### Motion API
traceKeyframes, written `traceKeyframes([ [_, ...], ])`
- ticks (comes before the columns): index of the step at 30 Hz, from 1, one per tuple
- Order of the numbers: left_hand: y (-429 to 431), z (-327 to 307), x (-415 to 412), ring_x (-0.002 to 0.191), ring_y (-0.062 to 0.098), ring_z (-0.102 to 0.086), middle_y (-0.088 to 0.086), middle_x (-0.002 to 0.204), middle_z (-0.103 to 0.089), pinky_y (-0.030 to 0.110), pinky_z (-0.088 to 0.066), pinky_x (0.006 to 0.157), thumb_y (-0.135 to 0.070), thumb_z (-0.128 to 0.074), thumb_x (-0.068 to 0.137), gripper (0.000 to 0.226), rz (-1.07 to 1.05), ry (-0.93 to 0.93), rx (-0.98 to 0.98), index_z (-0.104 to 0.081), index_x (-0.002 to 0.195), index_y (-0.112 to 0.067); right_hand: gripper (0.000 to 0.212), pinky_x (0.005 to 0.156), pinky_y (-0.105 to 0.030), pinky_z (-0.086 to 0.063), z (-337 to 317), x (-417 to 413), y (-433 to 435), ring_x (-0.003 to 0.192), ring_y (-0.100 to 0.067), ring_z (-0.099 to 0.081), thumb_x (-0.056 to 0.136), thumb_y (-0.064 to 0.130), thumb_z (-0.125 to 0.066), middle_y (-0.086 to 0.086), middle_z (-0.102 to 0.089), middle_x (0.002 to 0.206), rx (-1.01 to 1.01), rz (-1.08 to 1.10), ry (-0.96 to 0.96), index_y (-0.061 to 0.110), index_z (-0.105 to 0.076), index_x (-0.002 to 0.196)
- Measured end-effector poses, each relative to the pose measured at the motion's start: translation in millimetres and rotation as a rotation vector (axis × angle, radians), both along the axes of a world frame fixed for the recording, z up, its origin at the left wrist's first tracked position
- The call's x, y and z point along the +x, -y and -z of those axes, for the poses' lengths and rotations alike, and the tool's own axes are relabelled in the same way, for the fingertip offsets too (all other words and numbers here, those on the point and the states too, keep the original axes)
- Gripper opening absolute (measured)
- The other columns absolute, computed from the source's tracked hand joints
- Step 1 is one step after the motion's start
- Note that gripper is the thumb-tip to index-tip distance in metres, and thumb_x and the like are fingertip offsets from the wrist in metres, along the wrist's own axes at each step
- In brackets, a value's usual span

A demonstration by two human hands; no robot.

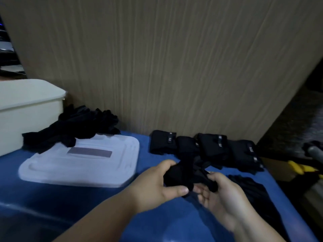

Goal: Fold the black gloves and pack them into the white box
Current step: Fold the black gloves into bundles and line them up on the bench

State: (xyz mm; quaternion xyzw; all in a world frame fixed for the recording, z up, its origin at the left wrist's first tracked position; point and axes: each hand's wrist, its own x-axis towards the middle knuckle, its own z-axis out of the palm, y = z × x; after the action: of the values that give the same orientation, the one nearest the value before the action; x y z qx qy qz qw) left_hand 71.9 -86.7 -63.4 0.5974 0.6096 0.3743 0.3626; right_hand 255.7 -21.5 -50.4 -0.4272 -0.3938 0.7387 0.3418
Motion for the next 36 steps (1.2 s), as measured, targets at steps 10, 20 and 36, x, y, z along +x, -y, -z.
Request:
traceKeyframes([
  [10, -6.3, -5.9, 30.2, 0.079, 0.006, -0.066, -0.009, 0.083, -0.069, 0.027, -0.053, 0.078, -0.038, -0.071, 0.081, 0.019, -0.181, 0.136, 0.061, -0.056, 0.090, -0.031, 0.078, 0.091, -0.040, -0.048, 7.2, 28.4, -11.8, 0.113, -0.028, -0.062, 0.066, 0.041, -0.081, -0.014, -0.065, 0.121, 0.310, -0.294, -0.061, 0.030, -0.044, 0.134],
  [20, -11.7, -6.4, 50.5, 0.089, 0.022, -0.069, 0.008, 0.100, -0.070, 0.035, -0.054, 0.081, -0.046, -0.059, 0.086, 0.043, -0.082, 0.594, -0.051, -0.059, 0.109, -0.009, 0.094, 0.080, -0.026, -0.045, 17.5, 36.3, -21.2, 0.075, -0.006, -0.058, 0.067, 0.007, -0.077, 0.003, -0.064, 0.073, 0.655, -0.119, 0.115, 0.037, -0.023, 0.138],
  [36, -27.1, 12.0, 51.8, 0.051, 0.012, -0.041, 0.000, 0.053, -0.048, 0.020, -0.035, 0.049, -0.025, -0.077, 0.076, 0.032, -0.319, 0.256, 0.018, -0.052, 0.057, -0.020, 0.032, 0.060, -0.025, -0.042, 29.8, 32.2, -26.4, 0.062, -0.006, -0.045, 0.068, 0.012, -0.084, 0.013, -0.049, 0.064, 0.916, -0.011, 0.388, 0.024, -0.053, 0.069],
])
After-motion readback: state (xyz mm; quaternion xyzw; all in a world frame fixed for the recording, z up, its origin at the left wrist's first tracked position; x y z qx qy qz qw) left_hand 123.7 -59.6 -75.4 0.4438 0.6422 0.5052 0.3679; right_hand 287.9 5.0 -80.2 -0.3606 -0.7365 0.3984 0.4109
